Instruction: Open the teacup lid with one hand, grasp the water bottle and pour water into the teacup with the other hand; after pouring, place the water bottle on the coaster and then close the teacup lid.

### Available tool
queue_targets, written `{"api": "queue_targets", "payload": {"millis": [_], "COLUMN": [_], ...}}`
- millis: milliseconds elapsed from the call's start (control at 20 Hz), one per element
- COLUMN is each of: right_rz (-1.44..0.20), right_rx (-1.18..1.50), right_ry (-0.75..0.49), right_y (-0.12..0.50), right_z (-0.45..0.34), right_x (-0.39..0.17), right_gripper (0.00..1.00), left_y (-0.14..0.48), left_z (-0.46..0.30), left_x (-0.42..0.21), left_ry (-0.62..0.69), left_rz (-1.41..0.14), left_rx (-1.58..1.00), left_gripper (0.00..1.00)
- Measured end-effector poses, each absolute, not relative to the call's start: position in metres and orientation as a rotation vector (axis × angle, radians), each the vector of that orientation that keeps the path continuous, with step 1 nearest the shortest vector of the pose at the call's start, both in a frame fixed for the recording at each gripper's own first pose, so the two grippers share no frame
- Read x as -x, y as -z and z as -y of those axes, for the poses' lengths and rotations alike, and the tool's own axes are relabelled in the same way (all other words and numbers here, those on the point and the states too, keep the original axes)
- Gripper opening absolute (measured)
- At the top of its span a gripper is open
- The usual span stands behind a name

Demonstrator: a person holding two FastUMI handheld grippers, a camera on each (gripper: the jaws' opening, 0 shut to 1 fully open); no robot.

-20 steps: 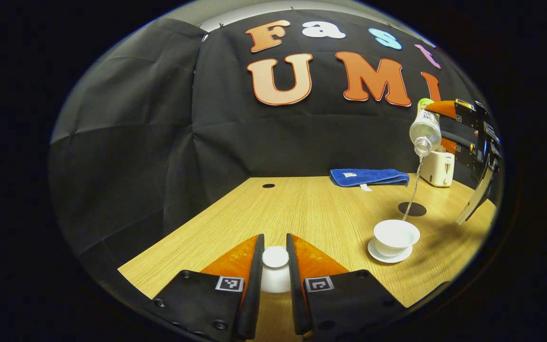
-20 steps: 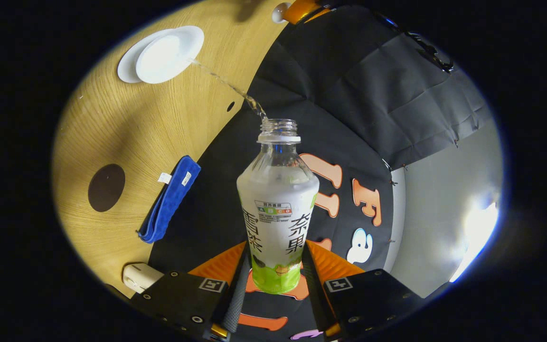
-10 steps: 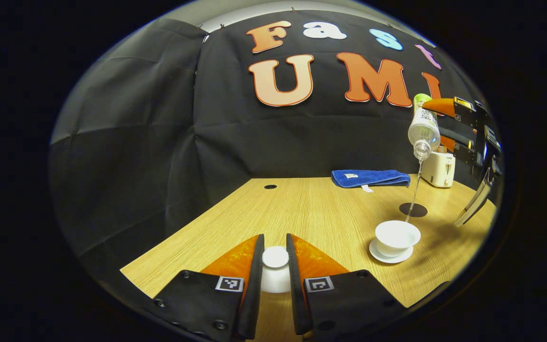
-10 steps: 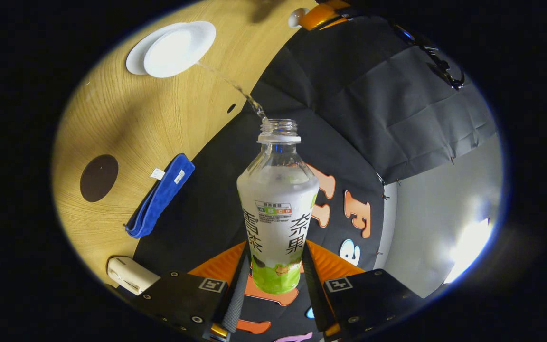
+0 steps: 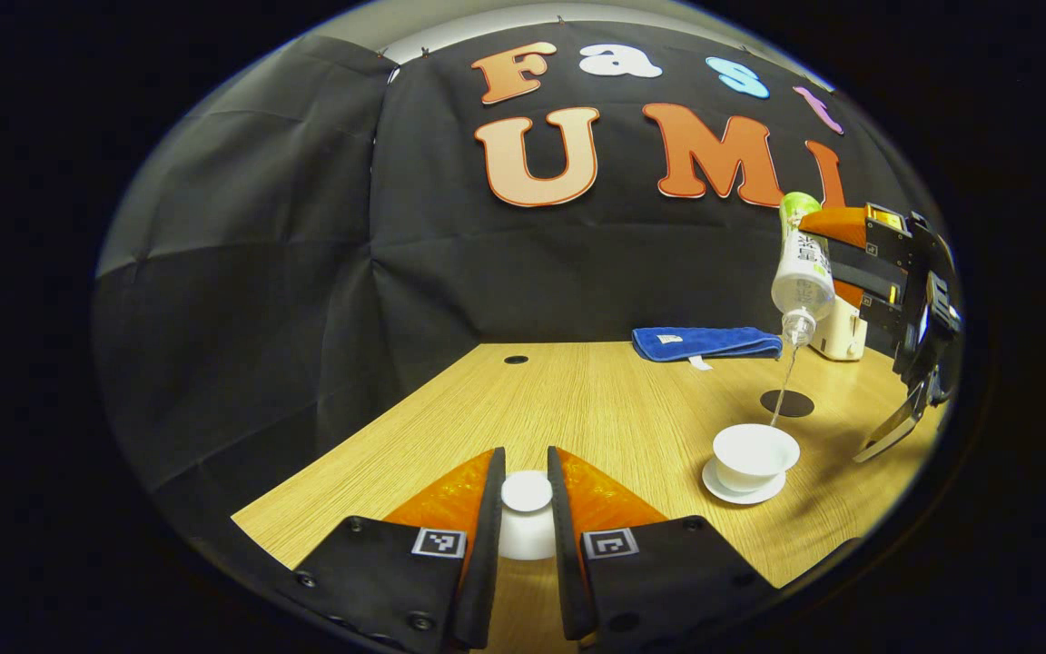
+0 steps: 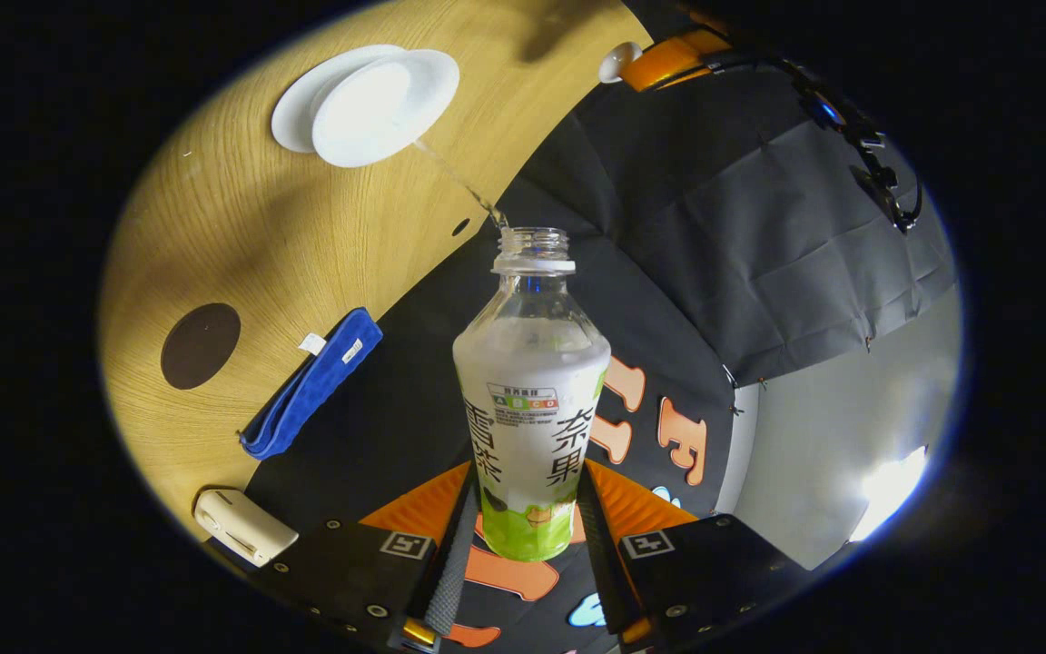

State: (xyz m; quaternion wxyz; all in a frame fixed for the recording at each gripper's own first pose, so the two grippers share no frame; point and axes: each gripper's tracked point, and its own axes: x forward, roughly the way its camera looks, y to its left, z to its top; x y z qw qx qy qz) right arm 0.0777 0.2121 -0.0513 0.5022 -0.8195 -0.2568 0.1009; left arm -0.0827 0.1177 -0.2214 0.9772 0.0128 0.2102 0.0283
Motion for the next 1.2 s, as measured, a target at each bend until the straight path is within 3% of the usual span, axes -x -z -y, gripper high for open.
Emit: {"api": "queue_targets", "payload": {"millis": [600,950,1200], "right_rz": [0.635,0.497,0.294], "right_rx": [1.995,1.851,1.584], "right_ry": [-0.312,-0.411,-0.507], "right_y": [0.064,0.105,0.126], "right_z": [-0.225,-0.225,-0.217], "right_x": [-0.064,-0.059,-0.060], "right_gripper": [0.64,0.61,0.61], "left_y": [0.217,0.208,0.202], "left_z": [-0.114,-0.101,-0.097], "left_x": [0.086,0.085,0.084], "left_ry": [-0.045,-0.025,-0.028], "left_rz": [-0.409,-0.381,-0.366], "left_rx": [-0.023,-0.040,-0.042], "left_gripper": [0.33,0.33,0.33]}}
